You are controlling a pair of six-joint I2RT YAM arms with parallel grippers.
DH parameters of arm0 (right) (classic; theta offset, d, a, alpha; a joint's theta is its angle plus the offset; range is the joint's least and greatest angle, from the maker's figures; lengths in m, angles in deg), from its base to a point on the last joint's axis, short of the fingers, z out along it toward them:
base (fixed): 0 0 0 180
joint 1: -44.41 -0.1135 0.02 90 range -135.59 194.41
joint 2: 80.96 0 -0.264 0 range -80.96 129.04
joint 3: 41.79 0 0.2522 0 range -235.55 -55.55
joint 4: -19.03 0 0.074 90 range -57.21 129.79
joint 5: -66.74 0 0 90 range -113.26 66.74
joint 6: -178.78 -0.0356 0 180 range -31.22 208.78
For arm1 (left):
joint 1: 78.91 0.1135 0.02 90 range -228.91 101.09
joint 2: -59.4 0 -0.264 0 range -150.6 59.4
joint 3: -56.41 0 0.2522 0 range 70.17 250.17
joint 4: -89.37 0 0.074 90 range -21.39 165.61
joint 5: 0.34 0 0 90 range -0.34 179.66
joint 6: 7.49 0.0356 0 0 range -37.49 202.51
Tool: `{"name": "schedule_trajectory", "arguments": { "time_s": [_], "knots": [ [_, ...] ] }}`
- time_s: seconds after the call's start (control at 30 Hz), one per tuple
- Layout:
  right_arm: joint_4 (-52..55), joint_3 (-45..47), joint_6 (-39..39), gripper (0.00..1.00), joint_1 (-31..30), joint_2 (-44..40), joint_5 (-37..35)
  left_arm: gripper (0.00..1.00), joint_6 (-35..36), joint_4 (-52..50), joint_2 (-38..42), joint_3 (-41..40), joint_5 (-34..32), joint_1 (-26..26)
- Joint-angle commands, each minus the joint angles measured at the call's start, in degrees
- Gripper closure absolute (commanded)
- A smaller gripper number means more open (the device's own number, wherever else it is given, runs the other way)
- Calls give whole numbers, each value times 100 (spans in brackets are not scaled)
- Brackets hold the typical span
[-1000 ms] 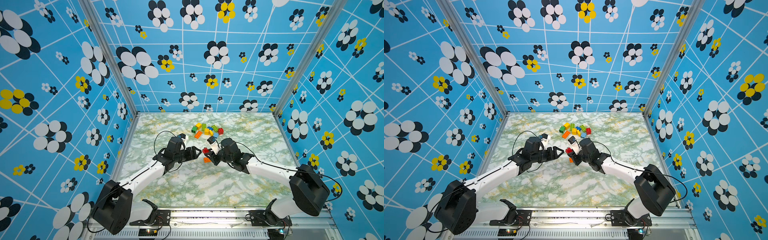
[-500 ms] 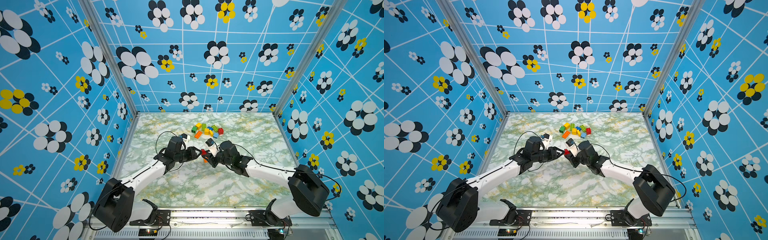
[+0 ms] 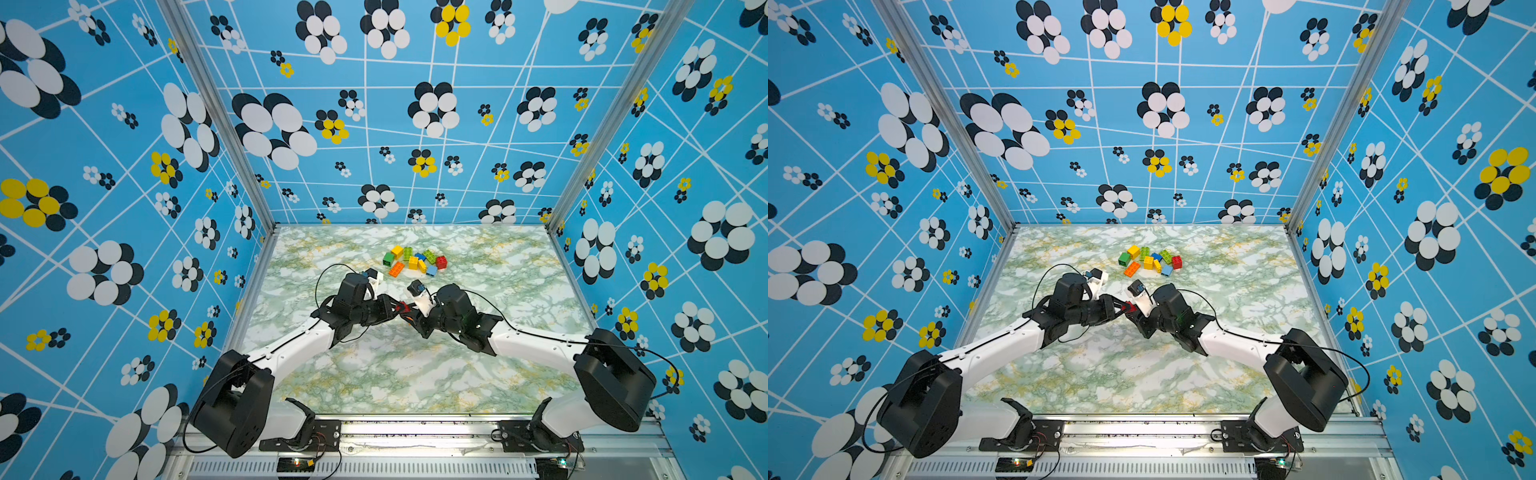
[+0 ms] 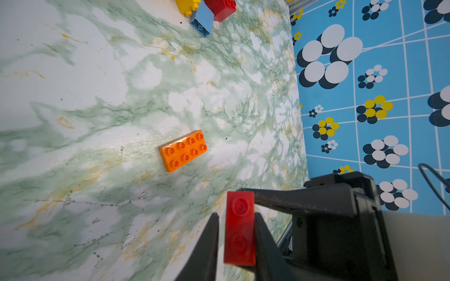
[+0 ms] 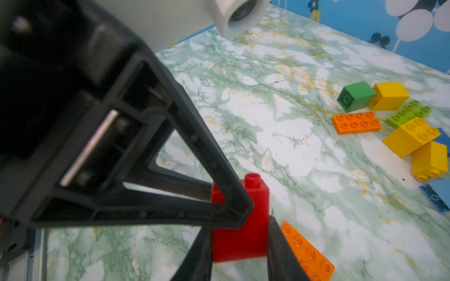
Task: Assemble the letter p with lego
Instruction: Pick up the lego brick from the center of the board, then adjust the lego brick at the center of the board.
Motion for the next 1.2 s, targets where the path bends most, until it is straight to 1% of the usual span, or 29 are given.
{"name": "schedule_trajectory", "arguments": {
  "time_s": [0.0, 0.07, 0.1, 0.13, 0.2, 0.27, 0.33, 0.4, 0.47, 0.57, 0.6, 0.67, 0.77, 0.9, 1.03, 1.17],
  "knots": [
    [-69, -69, 66, 73, -71, 77, -46, 80, 3, 4, -116, 100, -34, -24],
    [-28, -108, 22, 71, -67, 103, -65, 84, 3, 0, -139, 102, -67, -23],
    [-15, -126, -10, 68, -72, 100, -83, 85, 3, -13, -148, 105, -81, -24],
    [1, -122, -39, 62, -72, 87, -118, 85, 4, -18, -152, 101, -91, -28],
    [150, -103, 19, 45, -68, 24, -393, 88, 33, -67, -153, 109, -155, -9],
    [465, -94, 273, 34, -49, -74, -689, 91, 111, -228, -99, 109, -320, 14],
    [844, -107, 499, 26, 33, -177, -888, 93, 190, -394, 8, 79, -572, 63],
    [1275, -168, 566, 19, 252, -255, -894, 94, 218, -541, 146, 16, -851, 163],
    [1686, -288, 569, 16, 472, -181, -939, 95, 230, -740, 272, -38, -1201, 269],
    [2239, -620, 582, 12, 539, 219, -1420, 95, 285, -1146, 424, -45, -1752, 361],
    [2433, -767, 568, 1, 539, 406, -1593, 95, 292, -1244, 450, -43, -1871, 389],
    [2760, -1014, 553, 1, 535, 682, -1720, 95, 301, -1336, 488, -50, -1982, 424],
    [2888, -1154, 588, 1, 526, 981, -1858, 95, 361, -1431, 532, -49, -2094, 425],
    [3041, -1327, 624, 1, 507, 1265, -1812, 96, 396, -1525, 593, -88, -2291, 425],
    [3099, -1438, 692, 1, 382, 1468, -1764, 96, 407, -1486, 570, -119, -2324, 425],
    [3136, -1633, 631, 1, 280, 1754, -1977, 96, 425, -1430, 468, -102, -2315, 425]
  ]
}}
